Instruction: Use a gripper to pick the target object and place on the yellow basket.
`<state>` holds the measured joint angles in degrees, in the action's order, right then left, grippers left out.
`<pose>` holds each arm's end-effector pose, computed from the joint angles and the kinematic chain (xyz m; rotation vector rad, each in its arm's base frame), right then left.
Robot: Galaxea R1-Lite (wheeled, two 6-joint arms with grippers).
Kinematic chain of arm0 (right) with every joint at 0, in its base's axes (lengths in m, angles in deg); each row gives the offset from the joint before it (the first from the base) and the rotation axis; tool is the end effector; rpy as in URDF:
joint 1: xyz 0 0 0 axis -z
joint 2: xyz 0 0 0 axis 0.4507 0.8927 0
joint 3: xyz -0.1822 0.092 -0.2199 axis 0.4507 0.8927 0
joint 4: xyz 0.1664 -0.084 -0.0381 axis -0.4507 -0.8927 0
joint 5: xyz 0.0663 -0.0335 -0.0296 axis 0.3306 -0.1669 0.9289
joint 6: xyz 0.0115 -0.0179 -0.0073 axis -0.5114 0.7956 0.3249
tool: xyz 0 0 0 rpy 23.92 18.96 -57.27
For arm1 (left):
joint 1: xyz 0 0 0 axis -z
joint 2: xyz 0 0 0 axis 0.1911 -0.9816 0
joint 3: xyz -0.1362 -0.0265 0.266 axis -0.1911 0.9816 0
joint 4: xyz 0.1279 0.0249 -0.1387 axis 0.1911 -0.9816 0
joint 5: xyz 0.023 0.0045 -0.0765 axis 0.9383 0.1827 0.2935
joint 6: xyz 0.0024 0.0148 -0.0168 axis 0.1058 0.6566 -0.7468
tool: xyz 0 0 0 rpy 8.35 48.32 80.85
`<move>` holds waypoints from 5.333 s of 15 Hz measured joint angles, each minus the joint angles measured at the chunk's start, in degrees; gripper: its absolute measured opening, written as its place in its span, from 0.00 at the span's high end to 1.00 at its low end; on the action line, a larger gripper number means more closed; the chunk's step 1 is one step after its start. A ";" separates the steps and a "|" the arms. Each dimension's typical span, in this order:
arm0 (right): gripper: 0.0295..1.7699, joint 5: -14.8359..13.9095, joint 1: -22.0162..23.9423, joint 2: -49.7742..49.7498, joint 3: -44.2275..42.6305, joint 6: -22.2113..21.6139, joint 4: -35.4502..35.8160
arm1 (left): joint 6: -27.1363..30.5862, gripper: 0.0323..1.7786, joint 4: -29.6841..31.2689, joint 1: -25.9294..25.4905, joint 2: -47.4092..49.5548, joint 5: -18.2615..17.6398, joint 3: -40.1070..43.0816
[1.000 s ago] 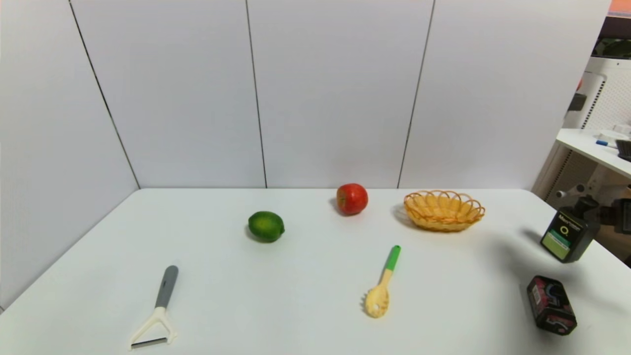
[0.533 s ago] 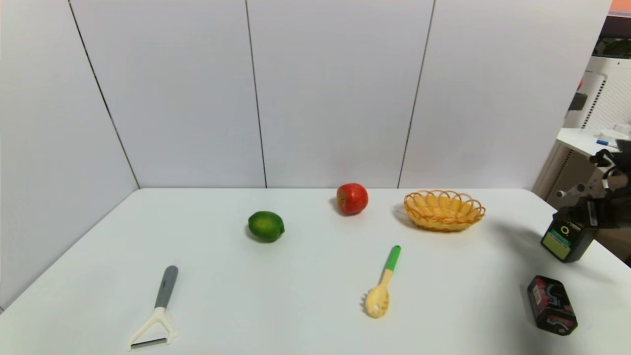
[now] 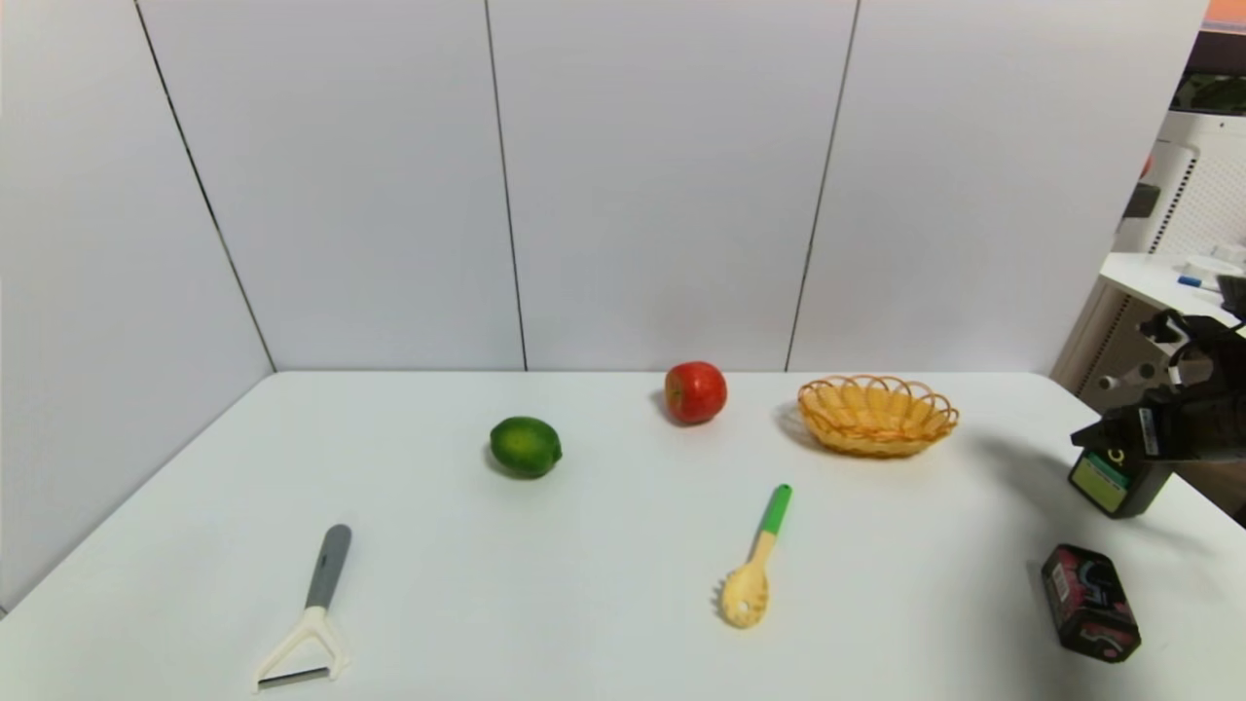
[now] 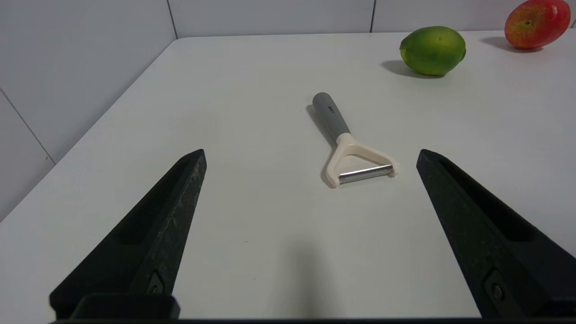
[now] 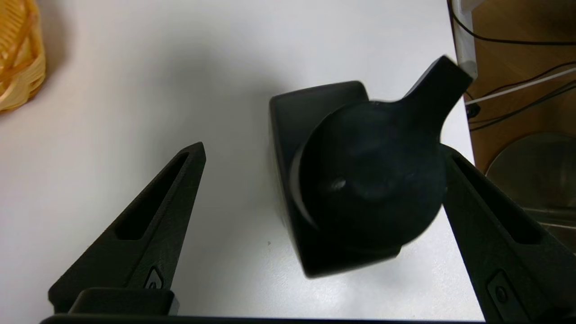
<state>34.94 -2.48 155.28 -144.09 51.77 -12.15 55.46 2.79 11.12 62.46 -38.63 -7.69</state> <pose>0.3119 -0.1382 0.1391 -0.0721 0.7962 -0.1820 -0.0228 0.0001 0.0754 0.0000 -0.0001 -0.0018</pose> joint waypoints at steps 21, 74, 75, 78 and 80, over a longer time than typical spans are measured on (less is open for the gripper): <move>0.64 0.13 -8.11 -3.02 -8.89 -4.16 -3.86 | 0.00 0.05 0.00 0.00 0.00 0.00 0.00; 0.06 5.27 -17.42 -26.43 9.90 0.49 -15.95 | 0.00 0.05 0.00 -0.02 0.00 0.00 0.00; 0.06 3.36 -17.37 -31.91 14.36 -0.04 -15.99 | 0.00 0.05 0.00 -0.02 0.00 0.00 0.00; 0.05 -1.38 -17.40 -50.05 28.77 -3.58 -14.46 | 0.02 0.05 0.00 0.00 0.00 0.00 0.00; 0.05 -2.93 -17.90 -62.98 38.72 -6.47 -10.96 | 0.00 0.05 0.00 0.00 0.00 0.00 0.00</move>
<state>32.02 -20.38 92.31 -105.37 45.30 -23.11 55.46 2.79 11.12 62.46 -38.63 -7.69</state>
